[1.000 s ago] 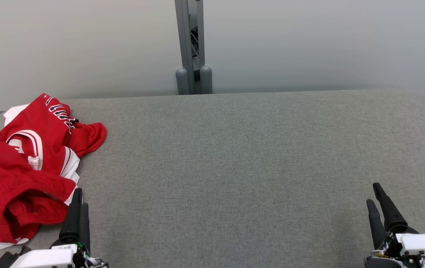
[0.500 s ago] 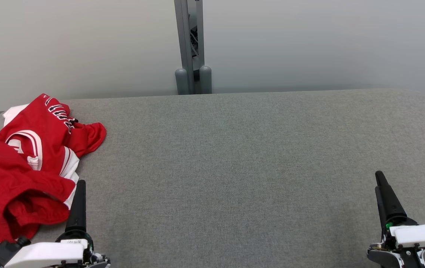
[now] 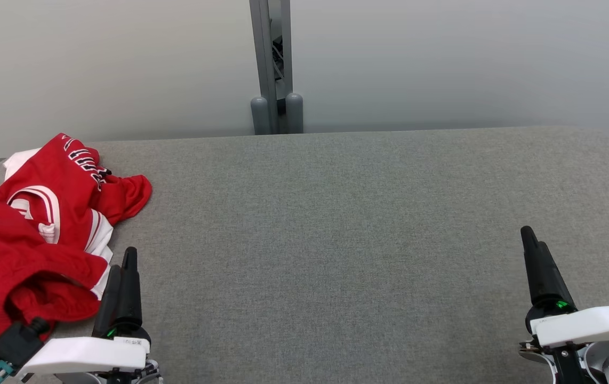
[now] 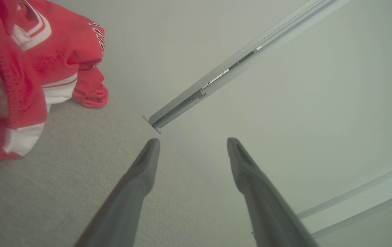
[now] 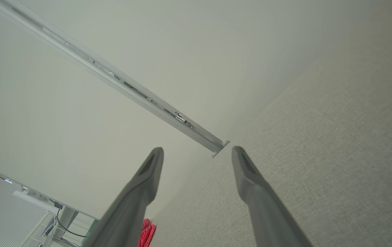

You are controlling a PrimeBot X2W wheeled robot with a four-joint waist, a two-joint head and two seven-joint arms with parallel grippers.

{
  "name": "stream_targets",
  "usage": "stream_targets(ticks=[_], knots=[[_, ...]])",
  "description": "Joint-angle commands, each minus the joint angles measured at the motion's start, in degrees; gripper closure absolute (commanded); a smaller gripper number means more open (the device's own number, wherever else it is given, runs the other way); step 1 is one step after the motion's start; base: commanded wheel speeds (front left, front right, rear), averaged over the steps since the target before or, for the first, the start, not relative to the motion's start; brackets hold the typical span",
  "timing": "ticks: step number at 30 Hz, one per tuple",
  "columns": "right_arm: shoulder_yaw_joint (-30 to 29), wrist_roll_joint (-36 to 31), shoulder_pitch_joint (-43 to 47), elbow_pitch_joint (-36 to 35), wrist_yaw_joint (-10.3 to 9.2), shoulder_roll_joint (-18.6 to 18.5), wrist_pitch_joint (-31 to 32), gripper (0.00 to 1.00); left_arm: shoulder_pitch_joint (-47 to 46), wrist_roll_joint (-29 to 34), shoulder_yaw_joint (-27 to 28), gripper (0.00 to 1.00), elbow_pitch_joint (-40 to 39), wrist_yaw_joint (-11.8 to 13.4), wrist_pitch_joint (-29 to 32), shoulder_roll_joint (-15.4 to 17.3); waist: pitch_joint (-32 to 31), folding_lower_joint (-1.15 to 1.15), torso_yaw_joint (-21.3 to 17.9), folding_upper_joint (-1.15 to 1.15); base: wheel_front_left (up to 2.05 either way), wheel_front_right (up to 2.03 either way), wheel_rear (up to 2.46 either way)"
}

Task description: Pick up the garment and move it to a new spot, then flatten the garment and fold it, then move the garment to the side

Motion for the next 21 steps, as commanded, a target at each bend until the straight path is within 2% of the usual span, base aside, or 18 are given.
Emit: stream_targets(ticks=[1,9,21], knots=[[0.5,-3.4,-1.1,-1.2,0.07,-0.6,-0.9,0.00,-1.4,3.4,-0.1,0.00,-1.1,0.3,-0.6,0.5,0.0,0.00,0.0,0.00,0.00,0.00,0.00],[2.4,-13.0,-0.9,-1.5,0.07,-0.7,-2.5,0.00,-0.6,13.7,-0.4,0.00,-0.9,0.9,-2.0,0.6,0.1,0.00,0.1,0.00,0.00,0.00,0.00],[4.0,-24.2,-0.4,-1.0,0.09,-0.8,-4.8,0.00,0.8,24.9,-1.0,0.00,0.1,1.9,-3.9,0.9,0.1,0.00,0.0,0.00,0.00,0.00,0.00]])
